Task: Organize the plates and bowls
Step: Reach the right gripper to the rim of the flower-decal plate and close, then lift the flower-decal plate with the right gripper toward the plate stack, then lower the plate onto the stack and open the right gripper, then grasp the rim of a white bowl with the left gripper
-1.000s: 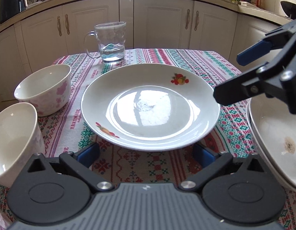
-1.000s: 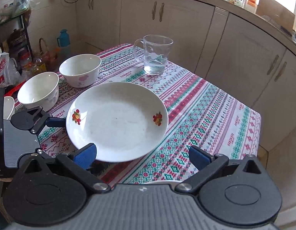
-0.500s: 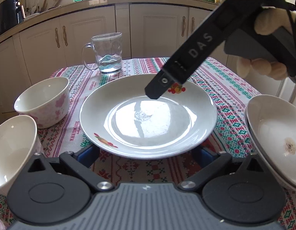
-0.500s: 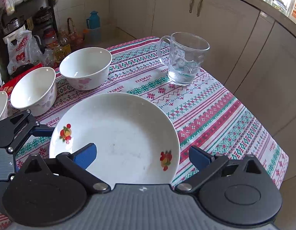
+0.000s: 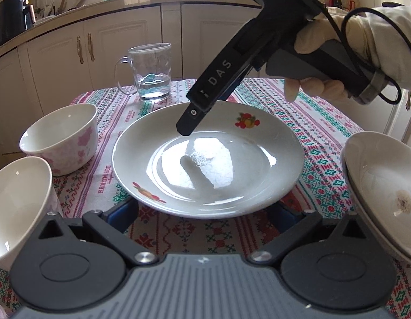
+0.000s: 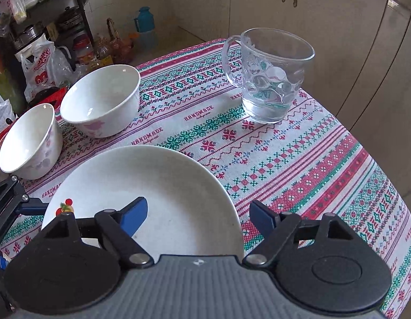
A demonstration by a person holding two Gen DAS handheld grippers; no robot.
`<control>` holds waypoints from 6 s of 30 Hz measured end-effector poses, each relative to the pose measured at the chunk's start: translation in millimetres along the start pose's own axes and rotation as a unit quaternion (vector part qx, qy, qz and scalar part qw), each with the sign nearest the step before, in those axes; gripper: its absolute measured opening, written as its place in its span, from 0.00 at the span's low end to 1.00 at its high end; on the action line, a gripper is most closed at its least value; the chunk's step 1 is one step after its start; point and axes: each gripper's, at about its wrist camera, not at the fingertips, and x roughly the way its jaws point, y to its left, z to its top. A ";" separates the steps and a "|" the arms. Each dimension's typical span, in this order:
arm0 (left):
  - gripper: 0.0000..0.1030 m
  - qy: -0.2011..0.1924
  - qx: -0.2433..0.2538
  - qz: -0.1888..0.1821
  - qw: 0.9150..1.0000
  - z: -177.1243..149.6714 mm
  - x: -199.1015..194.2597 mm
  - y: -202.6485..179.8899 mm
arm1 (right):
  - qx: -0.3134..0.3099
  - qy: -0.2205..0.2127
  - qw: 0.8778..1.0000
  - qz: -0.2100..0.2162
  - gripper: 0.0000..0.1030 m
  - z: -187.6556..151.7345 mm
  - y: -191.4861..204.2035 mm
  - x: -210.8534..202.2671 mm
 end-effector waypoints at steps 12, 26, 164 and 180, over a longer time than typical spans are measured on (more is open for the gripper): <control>0.99 -0.006 0.026 0.015 1.000 -0.2 -0.9 -4.6 | -0.005 0.011 0.999 0.045 0.71 6.8 -7.1 8.1; 0.99 -0.007 0.048 0.025 0.998 -1.1 -9.4 -4.5 | 0.018 0.031 0.996 0.083 0.71 1.5 -12.7 -4.2; 0.99 -0.012 0.218 -0.173 0.960 -2.0 -122.4 -79.1 | 0.202 -0.137 0.953 -0.179 1.00 -219.3 129.8 -204.8; 0.99 -0.021 0.150 -0.096 0.984 -20.7 -165.1 13.5 | 0.071 -0.142 0.929 -0.333 1.00 -198.8 248.7 -182.2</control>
